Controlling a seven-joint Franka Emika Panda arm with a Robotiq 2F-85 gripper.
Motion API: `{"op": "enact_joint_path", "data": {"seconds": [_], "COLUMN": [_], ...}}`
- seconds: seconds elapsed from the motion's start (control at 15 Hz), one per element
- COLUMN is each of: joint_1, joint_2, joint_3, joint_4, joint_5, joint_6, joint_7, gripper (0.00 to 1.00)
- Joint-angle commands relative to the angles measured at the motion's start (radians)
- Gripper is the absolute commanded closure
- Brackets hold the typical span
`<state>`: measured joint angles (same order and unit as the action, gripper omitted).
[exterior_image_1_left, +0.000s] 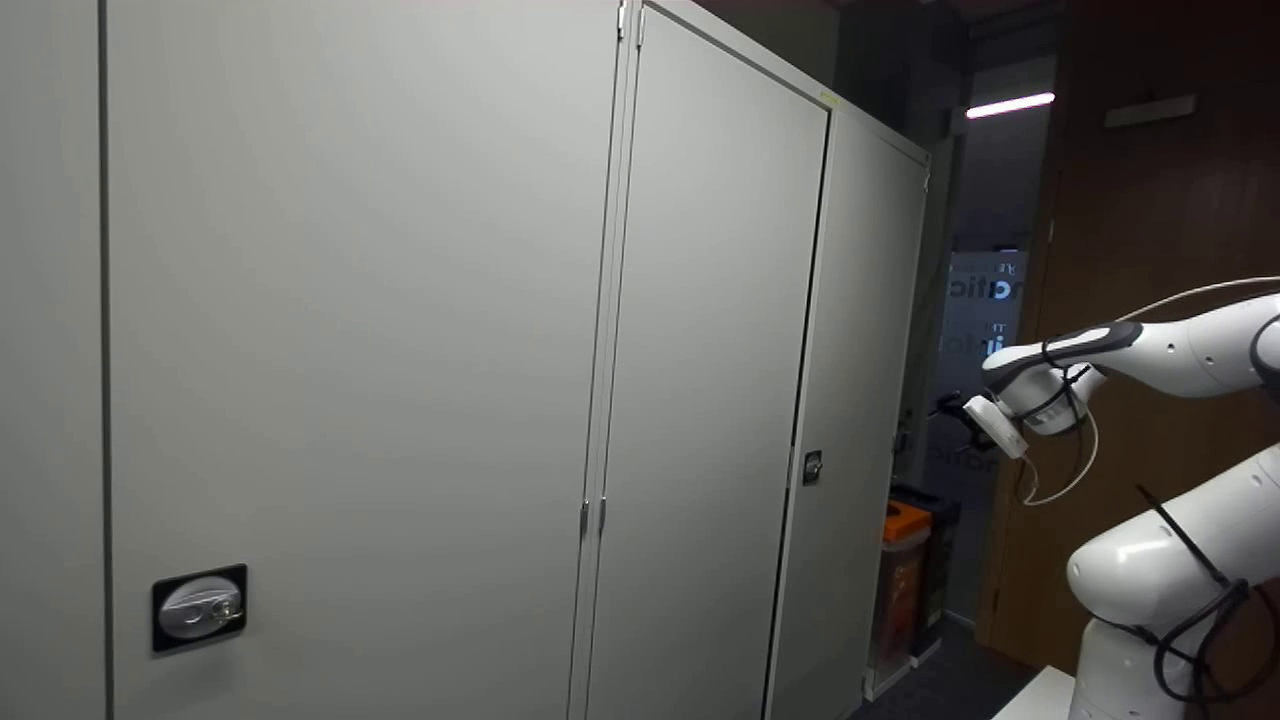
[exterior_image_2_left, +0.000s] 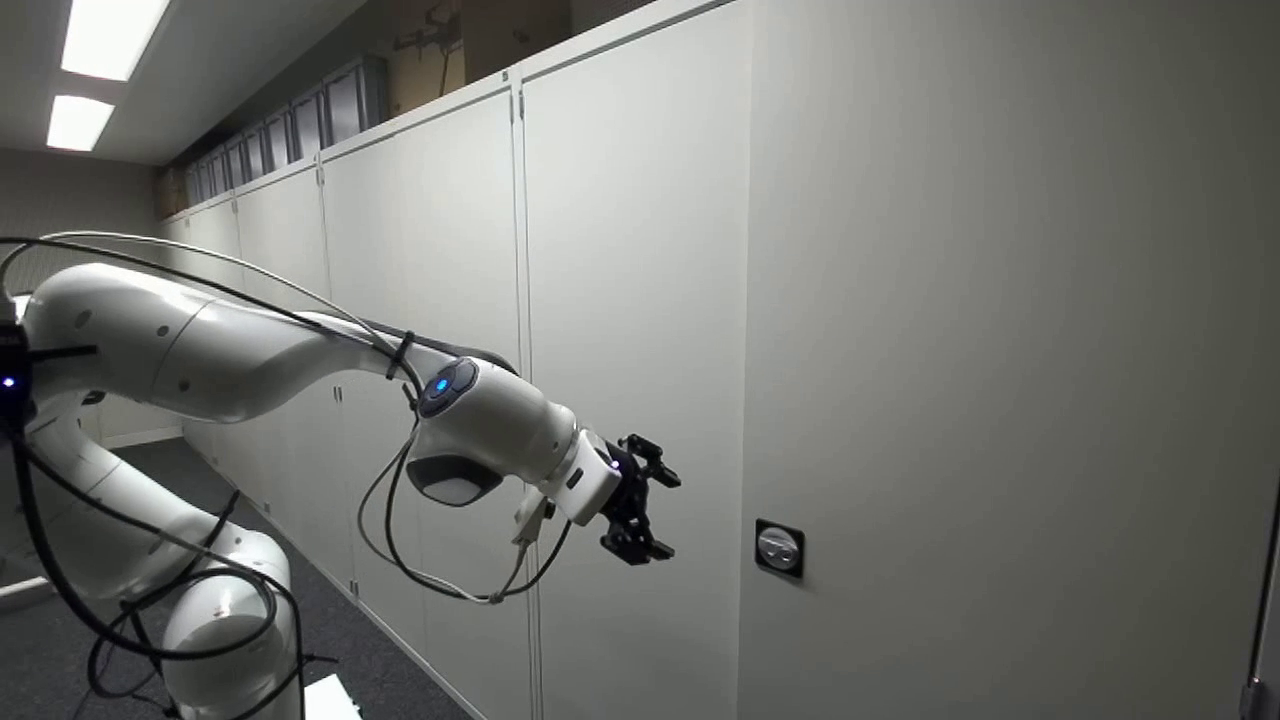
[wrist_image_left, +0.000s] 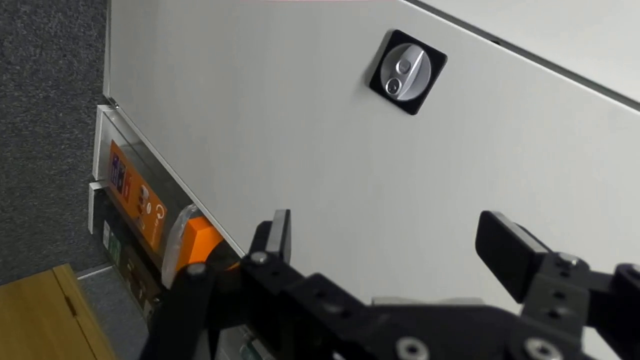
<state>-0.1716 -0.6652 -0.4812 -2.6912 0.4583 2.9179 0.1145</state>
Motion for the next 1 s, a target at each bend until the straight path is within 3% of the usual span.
{"op": "enact_joint_path", "data": {"seconds": [0.0, 0.47, 0.93], "joint_1": [0.155, 0.469, 0.712], "joint_2": [0.024, -0.05, -0.152], "joint_3": [-0.099, -0.348, -0.57], "joint_4": [0.051, 0.063, 0.076], "joint_5": [0.077, 0.087, 0.042], "joint_6": [0.068, 0.209, 0.35], "joint_7": [-0.039, -0.155, -0.23], "gripper": [0.0, 0.0, 0.0]}}
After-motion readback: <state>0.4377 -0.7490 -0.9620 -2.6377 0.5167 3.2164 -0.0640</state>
